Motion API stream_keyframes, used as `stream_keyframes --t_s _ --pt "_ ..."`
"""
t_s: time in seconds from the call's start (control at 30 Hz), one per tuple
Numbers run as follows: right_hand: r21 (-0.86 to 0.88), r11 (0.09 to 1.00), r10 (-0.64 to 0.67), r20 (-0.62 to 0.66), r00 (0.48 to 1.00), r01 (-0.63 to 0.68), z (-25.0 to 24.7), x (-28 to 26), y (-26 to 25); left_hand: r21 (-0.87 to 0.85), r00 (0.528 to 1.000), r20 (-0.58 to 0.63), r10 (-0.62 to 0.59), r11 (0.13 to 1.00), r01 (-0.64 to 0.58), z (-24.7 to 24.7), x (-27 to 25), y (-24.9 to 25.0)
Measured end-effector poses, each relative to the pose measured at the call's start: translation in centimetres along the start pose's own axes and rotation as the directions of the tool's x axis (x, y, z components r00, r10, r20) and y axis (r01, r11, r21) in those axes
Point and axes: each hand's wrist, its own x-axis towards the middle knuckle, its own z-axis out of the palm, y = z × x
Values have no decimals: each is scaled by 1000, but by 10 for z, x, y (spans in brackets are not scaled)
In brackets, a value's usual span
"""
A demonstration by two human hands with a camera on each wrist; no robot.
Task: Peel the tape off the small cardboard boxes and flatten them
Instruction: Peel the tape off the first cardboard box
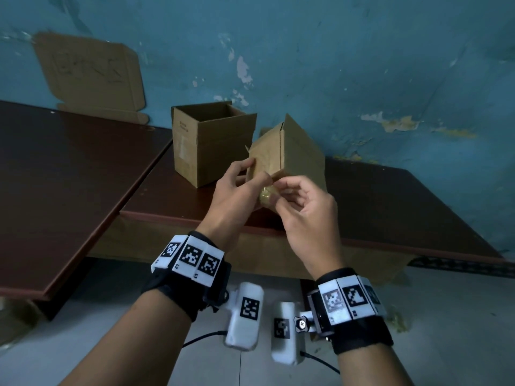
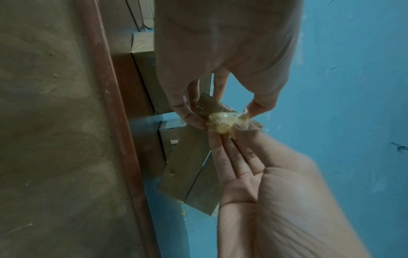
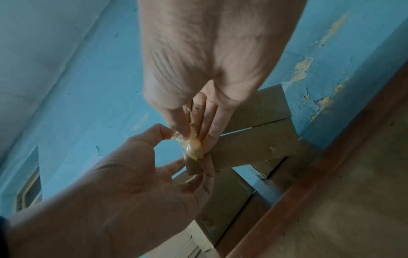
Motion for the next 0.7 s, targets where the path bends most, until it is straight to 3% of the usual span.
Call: stream_keyframes --t_s 0.3,0.6,0.7 --pt "103 991 93 -27 995 -90 3 -2 -5 110 993 -49 109 989 -103 -1 2 -4" --pt "177 978 113 24 993 -115 -5 0 -8 133 995 55 86 987 -92 2 0 -5" --pt "109 989 99 -20 995 -96 -1 0 -8 119 993 77 88 988 -96 2 1 -5"
